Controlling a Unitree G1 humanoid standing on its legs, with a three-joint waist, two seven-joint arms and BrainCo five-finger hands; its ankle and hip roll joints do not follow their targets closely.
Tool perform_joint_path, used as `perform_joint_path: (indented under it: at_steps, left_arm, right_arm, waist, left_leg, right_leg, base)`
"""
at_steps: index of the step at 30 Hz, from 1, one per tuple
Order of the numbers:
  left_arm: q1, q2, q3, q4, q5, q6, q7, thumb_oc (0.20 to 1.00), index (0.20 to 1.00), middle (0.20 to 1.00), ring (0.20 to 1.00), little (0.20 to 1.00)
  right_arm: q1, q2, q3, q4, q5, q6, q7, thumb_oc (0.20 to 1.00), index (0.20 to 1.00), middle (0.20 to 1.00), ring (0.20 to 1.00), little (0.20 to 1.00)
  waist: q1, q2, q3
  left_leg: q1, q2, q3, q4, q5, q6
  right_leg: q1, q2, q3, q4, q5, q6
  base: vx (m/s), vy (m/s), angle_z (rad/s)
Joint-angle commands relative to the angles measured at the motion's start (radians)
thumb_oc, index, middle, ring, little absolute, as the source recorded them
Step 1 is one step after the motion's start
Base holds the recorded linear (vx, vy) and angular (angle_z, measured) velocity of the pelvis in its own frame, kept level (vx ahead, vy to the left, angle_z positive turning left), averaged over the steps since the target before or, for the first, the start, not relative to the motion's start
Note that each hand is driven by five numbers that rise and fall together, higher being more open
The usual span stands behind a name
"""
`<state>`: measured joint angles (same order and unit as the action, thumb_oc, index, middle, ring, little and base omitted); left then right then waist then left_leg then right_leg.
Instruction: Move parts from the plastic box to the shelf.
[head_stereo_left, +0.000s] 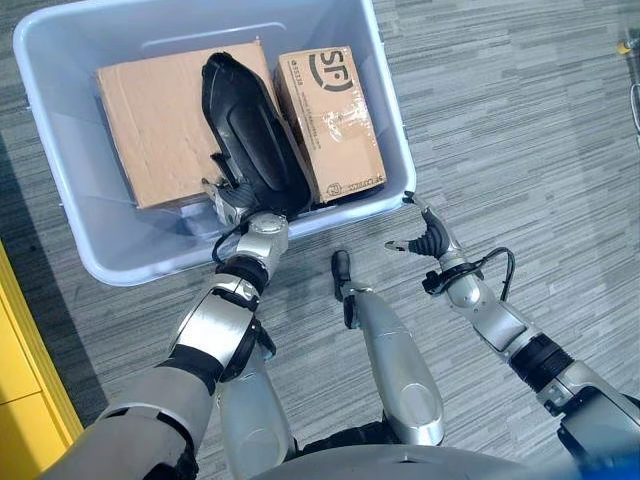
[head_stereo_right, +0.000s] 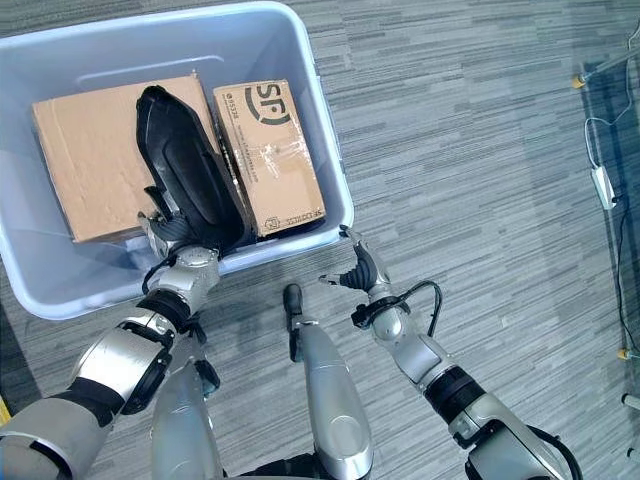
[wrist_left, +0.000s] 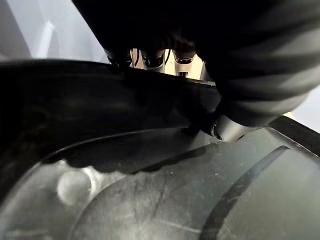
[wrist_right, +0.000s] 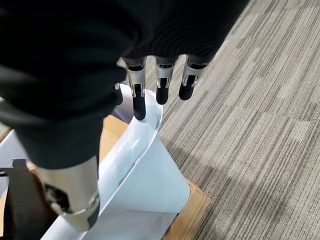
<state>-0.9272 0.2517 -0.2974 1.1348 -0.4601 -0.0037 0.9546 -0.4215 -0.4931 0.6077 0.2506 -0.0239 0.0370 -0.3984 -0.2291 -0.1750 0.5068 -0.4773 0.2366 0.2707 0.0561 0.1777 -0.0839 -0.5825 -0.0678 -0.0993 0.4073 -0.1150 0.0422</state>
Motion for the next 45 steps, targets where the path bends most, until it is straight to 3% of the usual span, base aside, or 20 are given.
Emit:
perform_joint_path:
  at_steps: [1, 12, 18, 21, 25, 30, 33, 39, 45]
  left_arm:
    - [-0.034, 0.042, 0.082, 0.099, -0.056, 0.052, -0.083, 0.200, 0.200, 0.200, 0.200, 0.200]
    - [-0.040, 0.069, 0.110, 0.090, -0.059, -0.007, -0.075, 0.200, 0.200, 0.200, 0.200, 0.200]
    - [0.013, 0.086, 0.103, -0.064, 0.122, -0.160, -0.053, 0.200, 0.200, 0.200, 0.200, 0.200]
    - [0.044, 0.093, 0.112, -0.134, 0.167, -0.199, -0.026, 0.200, 0.200, 0.200, 0.200, 0.200]
    - [0.085, 0.115, 0.124, -0.200, 0.201, -0.210, 0.002, 0.200, 0.200, 0.200, 0.200, 0.200]
    - [0.120, 0.175, 0.154, -0.266, 0.219, -0.227, 0.024, 0.200, 0.200, 0.200, 0.200, 0.200]
    - [0.131, 0.194, 0.163, -0.287, 0.209, -0.230, 0.016, 0.200, 0.200, 0.200, 0.200, 0.200]
    - [0.156, 0.196, 0.163, -0.321, 0.198, -0.226, -0.012, 0.200, 0.200, 0.200, 0.200, 0.200]
    - [0.233, 0.150, 0.145, -0.379, 0.215, -0.264, -0.031, 0.200, 0.200, 0.200, 0.200, 0.200]
  right_arm:
    - [-0.005, -0.027, 0.007, -0.041, 0.015, -0.006, -0.008, 1.000, 1.000, 1.000, 1.000, 1.000]
    - [-0.003, -0.031, 0.024, -0.042, 0.021, -0.025, -0.012, 1.000, 1.000, 1.000, 1.000, 1.000]
    - [0.051, -0.059, 0.014, -0.060, -0.006, -0.068, -0.009, 1.000, 1.000, 1.000, 1.000, 1.000]
    - [0.078, -0.070, 0.004, -0.055, -0.032, -0.092, -0.012, 1.000, 1.000, 1.000, 1.000, 1.000]
    - [0.119, -0.086, 0.001, -0.056, -0.075, -0.111, -0.017, 1.000, 1.000, 1.000, 1.000, 1.000]
    - [0.186, -0.127, 0.023, -0.065, -0.155, -0.132, -0.011, 1.000, 1.000, 1.000, 1.000, 1.000]
    - [0.207, -0.138, 0.020, -0.070, -0.172, -0.121, 0.014, 1.000, 1.000, 1.000, 1.000, 1.000]
    - [0.238, -0.142, 0.007, -0.085, -0.190, -0.114, 0.043, 1.000, 1.000, 1.000, 1.000, 1.000]
    - [0.275, -0.137, -0.011, -0.091, -0.194, -0.130, 0.048, 1.000, 1.000, 1.000, 1.000, 1.000]
  waist:
    - [-0.019, -0.038, 0.013]
    - [-0.012, -0.039, 0.013]
    - [0.005, -0.001, 0.013]
    - [0.017, 0.024, 0.013]
    - [0.027, 0.048, -0.008]
    - [0.036, 0.099, -0.082]
    - [0.038, 0.112, -0.115]
    - [0.041, 0.117, -0.140]
    - [0.053, 0.115, -0.155]
  left_leg:
    - [-0.005, 0.053, 0.000, 0.094, -0.050, -0.080]
    - [0.003, 0.054, -0.005, 0.102, -0.059, -0.079]
    - [0.097, 0.057, 0.016, 0.088, -0.076, -0.068]
    - [0.152, 0.052, 0.024, 0.074, -0.081, -0.061]
    - [0.206, 0.043, 0.026, 0.061, -0.088, -0.054]
    - [0.297, 0.018, 0.018, 0.049, -0.097, -0.040]
    - [0.326, 0.010, 0.016, 0.051, -0.095, -0.036]
    - [0.357, 0.000, 0.016, 0.045, -0.109, -0.027]
    - [0.384, -0.009, 0.011, 0.041, -0.116, -0.019]
  right_leg:
    - [0.045, 0.039, -0.029, -0.220, 0.164, 0.006]
    - [0.054, 0.042, -0.033, -0.211, 0.151, 0.002]
    - [0.135, 0.035, -0.035, -0.195, 0.108, -0.003]
    - [0.185, 0.029, -0.038, -0.188, 0.087, -0.002]
    - [0.240, 0.019, -0.047, -0.185, 0.068, -0.003]
    - [0.366, 0.004, -0.055, -0.204, 0.044, -0.011]
    - [0.423, 0.003, -0.053, -0.226, 0.040, -0.013]
    - [0.467, 0.002, -0.049, -0.244, 0.039, -0.010]
    - [0.501, 0.001, -0.058, -0.251, 0.038, -0.008]
  base:
    - [0.00, 0.000, 0.00]
    - [0.00, 0.001, 0.00]
    - [0.01, 0.075, 0.01]
    - [0.02, 0.129, 0.05]
    - [0.05, 0.080, 0.04]
    - [0.16, 0.120, -0.01]
    - [0.18, 0.094, 0.07]
    - [0.06, 0.025, 0.00]
    - [0.00, -0.009, -0.01]
